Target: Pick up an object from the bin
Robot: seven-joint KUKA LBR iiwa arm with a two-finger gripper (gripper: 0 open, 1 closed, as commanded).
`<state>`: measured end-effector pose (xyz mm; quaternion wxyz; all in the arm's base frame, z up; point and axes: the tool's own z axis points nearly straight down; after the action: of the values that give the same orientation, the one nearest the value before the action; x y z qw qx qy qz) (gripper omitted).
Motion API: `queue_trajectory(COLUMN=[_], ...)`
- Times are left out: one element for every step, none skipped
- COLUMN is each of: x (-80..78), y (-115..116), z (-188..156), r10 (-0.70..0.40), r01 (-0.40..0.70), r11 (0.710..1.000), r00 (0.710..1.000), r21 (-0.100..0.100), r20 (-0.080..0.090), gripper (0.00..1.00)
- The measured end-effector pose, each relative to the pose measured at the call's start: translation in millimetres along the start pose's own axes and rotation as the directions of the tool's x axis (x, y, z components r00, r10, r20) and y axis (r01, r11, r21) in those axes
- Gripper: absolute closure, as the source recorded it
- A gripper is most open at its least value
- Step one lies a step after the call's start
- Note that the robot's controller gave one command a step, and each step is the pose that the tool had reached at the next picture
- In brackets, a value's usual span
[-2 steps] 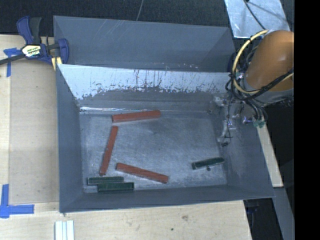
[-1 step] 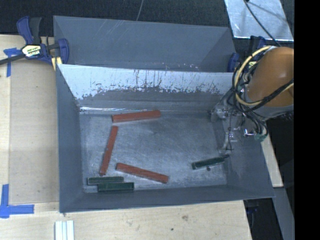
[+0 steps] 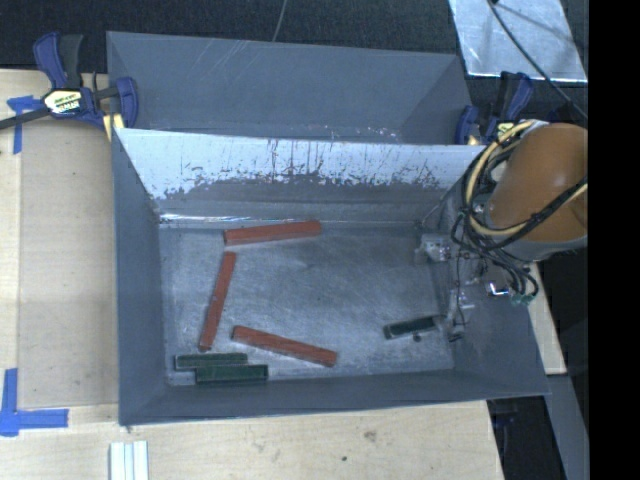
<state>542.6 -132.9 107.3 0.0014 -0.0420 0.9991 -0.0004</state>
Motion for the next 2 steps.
queue_trajectory(x=[26.5,55.5], y=[3.3,15.0], z=[23.4,26.9], r10=[-0.446,-0.425], r01=[0.446,0.425], r11=[0.895,0.905], r00=[0.895,0.905], r21=[0.0,-0.001], r20=[0.001,0.003], gripper=[0.0,1.0])
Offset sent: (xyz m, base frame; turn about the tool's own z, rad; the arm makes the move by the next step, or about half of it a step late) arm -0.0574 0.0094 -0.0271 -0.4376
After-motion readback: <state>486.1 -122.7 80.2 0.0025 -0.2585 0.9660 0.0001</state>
